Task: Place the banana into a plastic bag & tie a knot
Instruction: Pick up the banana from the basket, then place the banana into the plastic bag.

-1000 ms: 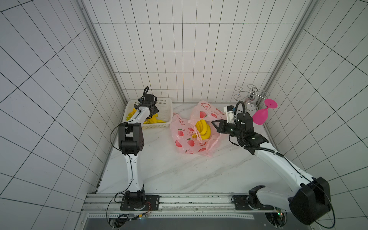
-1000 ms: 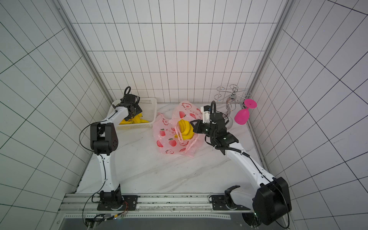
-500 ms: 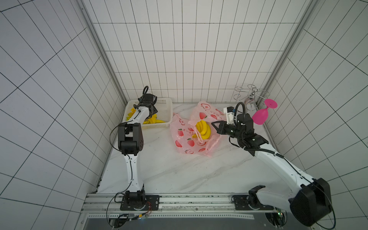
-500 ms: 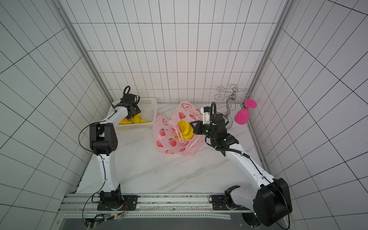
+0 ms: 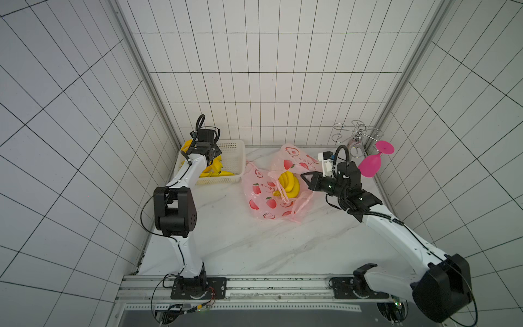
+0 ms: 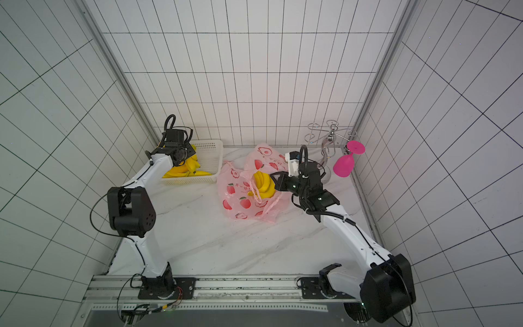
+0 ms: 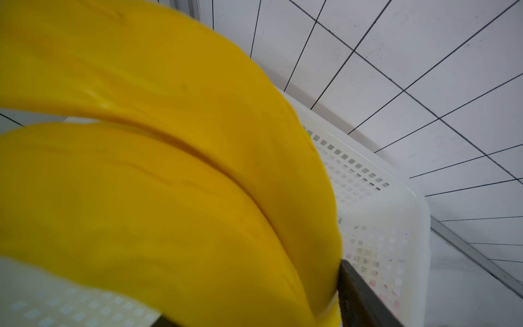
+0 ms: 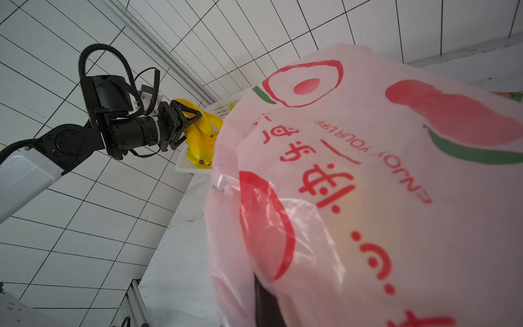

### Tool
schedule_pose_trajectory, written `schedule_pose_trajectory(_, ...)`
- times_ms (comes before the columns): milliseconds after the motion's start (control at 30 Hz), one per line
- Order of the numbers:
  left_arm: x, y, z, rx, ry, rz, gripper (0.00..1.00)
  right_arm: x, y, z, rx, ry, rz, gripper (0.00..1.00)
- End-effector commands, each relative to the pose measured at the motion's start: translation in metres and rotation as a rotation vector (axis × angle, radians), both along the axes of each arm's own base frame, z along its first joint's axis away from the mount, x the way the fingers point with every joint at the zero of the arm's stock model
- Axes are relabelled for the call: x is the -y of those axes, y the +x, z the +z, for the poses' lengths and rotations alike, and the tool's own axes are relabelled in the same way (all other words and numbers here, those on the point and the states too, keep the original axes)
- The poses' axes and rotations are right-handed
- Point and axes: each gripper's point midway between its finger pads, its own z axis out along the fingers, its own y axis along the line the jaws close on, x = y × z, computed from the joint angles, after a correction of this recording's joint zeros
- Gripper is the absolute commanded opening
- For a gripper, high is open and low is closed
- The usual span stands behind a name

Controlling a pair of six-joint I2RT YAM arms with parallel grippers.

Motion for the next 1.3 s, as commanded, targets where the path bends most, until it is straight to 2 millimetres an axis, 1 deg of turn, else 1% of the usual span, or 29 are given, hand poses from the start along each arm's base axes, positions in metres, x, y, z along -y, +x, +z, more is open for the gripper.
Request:
schedule_pose_trajectory(0,0.012,-0.003,0.022,0.059,-0.035,-0.035,0.48,0.007,-0.001,0.003,0.02,-0.005,-0.018,0.0)
schedule_pose_trajectory(67,0.023,-0.011,0.031,0.077,-0.067,-0.077,0.46,0.007,0.0,0.005,0.023,-0.009,-0.024,0.0)
schedule_pose_trajectory(133,0.038,-0.022,0.048,0.111,-0.089,-0.12,0.46,0.009,0.002,0.009,0.031,-0.012,-0.034,0.0)
schedule_pose_trajectory(167,0.048,-0.03,0.058,0.136,-0.106,-0.152,0.45,0.01,0.003,0.011,0.033,-0.014,-0.039,0.0)
schedule_pose_trajectory(200,0.06,-0.039,0.069,0.164,-0.124,-0.19,0.44,0.011,0.005,0.013,0.035,-0.014,-0.043,0.0)
schedule_pose_trajectory(233,0.07,-0.048,0.075,0.178,-0.134,-0.218,0.44,0.012,0.007,0.016,0.039,-0.012,-0.046,0.0)
schedule_pose_trajectory(333,0.104,-0.083,0.101,0.252,-0.164,-0.321,0.43,0.014,0.012,0.023,0.049,-0.014,-0.054,0.0)
schedule_pose_trajectory(400,0.133,-0.11,0.112,0.304,-0.207,-0.402,0.42,0.014,0.015,0.027,0.055,-0.018,-0.057,0.0)
schedule_pose_trajectory(467,0.166,-0.136,0.124,0.364,-0.227,-0.501,0.42,0.012,0.017,0.03,0.055,-0.02,-0.053,0.0)
schedule_pose_trajectory(533,0.207,-0.163,0.13,0.413,-0.247,-0.623,0.42,0.011,0.019,0.035,0.059,-0.017,-0.048,0.0)
schedule_pose_trajectory(600,0.247,-0.191,0.132,0.436,-0.275,-0.758,0.41,0.01,0.021,0.041,0.07,-0.018,-0.046,0.0)
schedule_pose_trajectory(633,0.266,-0.207,0.133,0.444,-0.273,-0.829,0.41,0.01,0.021,0.044,0.073,-0.023,-0.046,0.0)
schedule_pose_trajectory(733,0.301,-0.245,0.129,0.461,-0.261,-0.979,0.4,0.011,0.023,0.054,0.095,-0.034,-0.054,0.0)
schedule_pose_trajectory(800,0.317,-0.268,0.124,0.477,-0.239,-1.08,0.4,0.011,0.024,0.057,0.101,-0.039,-0.054,0.0)
schedule_pose_trajectory(833,0.324,-0.277,0.116,0.475,-0.224,-1.132,0.4,0.01,0.024,0.059,0.103,-0.039,-0.047,0.0)
schedule_pose_trajectory(933,0.337,-0.293,0.094,0.451,-0.16,-1.242,0.4,0.008,0.025,0.062,0.111,-0.038,-0.036,0.0)
schedule_pose_trajectory(1033,0.345,-0.294,0.073,0.42,-0.119,-1.3,0.4,0.006,0.023,0.066,0.124,-0.037,-0.019,0.0)
schedule_pose_trajectory(1133,0.357,-0.287,0.053,0.372,-0.074,-1.343,0.39,0.005,0.02,0.068,0.133,-0.041,0.0,0.0)
schedule_pose_trajectory(1200,0.365,-0.283,0.044,0.333,-0.062,-1.364,0.39,0.005,0.017,0.069,0.135,-0.042,0.007,0.0)
schedule_pose_trajectory(1267,0.375,-0.284,0.039,0.314,-0.07,-1.41,0.38,0.005,0.016,0.07,0.14,-0.044,0.006,0.0)
